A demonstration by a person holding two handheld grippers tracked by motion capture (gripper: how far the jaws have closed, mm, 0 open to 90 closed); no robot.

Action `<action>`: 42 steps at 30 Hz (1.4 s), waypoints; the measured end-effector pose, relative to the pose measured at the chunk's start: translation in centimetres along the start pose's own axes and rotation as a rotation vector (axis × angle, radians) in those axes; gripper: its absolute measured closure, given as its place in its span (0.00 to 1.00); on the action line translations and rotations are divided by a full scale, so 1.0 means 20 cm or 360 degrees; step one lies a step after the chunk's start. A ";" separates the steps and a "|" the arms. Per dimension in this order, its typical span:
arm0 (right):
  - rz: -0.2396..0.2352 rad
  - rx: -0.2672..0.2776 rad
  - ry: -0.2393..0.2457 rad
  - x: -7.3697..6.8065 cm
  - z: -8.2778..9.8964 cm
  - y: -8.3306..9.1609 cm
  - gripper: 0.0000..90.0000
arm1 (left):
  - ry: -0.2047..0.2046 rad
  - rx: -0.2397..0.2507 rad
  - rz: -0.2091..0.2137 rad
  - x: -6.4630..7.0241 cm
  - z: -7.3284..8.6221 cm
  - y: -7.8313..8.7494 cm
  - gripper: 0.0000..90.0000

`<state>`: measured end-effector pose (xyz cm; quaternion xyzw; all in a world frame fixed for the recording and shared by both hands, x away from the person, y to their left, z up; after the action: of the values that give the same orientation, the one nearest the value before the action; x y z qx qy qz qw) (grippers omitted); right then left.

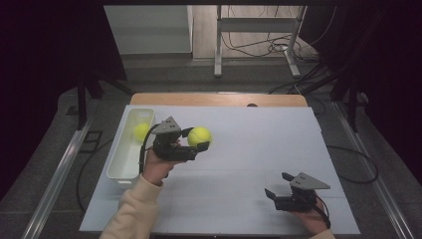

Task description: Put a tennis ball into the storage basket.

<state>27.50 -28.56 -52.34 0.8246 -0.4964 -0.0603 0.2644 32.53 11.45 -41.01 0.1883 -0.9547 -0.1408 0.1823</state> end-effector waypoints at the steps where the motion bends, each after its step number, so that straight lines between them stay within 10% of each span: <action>1: 0.0003 0.0000 -0.0002 0.00 0.00 0.00 0.15 | 0.0000 0.0003 -0.0004 0.00 0.00 0.01 0.29; 42: 0.0009 -0.0001 0.0004 0.00 0.00 0.00 0.15 | 0.0032 0.0072 -0.0187 -0.08 0.00 0.19 0.29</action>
<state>27.51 -28.58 -52.34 0.8232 -0.4985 -0.0586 0.2655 32.74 15.54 -40.19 0.2494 -0.9431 -0.1277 0.1790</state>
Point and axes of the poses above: each handheld gripper's, and its own axes: y roughly backward along the jaws, z roughly out of its underside, x roughly to its right, the point moved 1 cm from there along -y, roughly forward along the jaws, and after that the axes turned 15 degrees about z, right-handed, at the moved point
